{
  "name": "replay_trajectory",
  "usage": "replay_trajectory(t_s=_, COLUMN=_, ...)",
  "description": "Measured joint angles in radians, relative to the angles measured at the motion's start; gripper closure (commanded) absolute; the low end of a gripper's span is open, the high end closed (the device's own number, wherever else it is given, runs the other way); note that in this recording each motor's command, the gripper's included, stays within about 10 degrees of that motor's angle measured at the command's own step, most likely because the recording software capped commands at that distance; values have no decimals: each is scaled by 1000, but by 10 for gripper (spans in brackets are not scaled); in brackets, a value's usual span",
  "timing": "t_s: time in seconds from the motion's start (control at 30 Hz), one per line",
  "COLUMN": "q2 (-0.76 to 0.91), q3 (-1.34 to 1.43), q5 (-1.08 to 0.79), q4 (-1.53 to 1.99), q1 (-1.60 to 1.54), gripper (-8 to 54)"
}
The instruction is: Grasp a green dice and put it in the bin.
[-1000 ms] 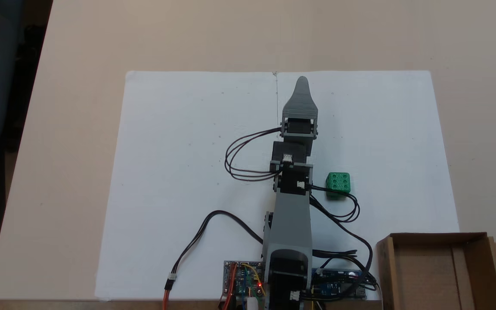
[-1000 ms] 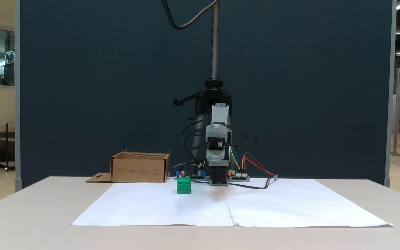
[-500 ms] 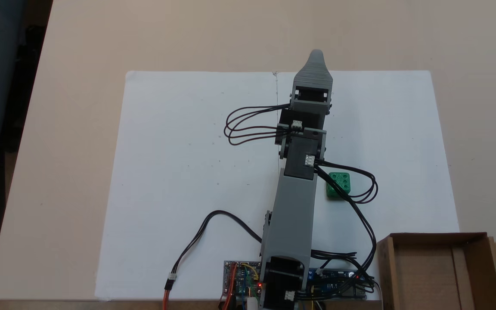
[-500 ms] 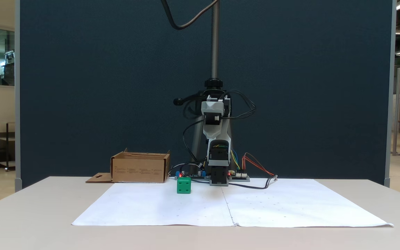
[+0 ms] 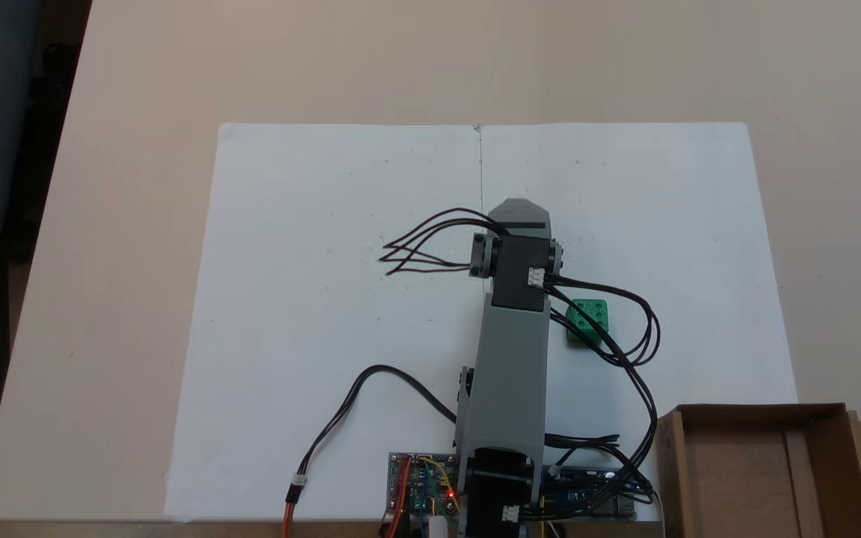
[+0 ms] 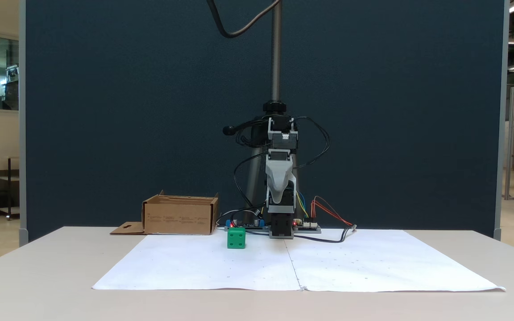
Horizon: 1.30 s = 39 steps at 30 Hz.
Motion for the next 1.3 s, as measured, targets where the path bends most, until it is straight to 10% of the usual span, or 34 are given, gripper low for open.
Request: replay_trajectory(t_s=1.3, q2=-221, q3=-9, q5=-348, q4=-28, q1=402, gripper=2)
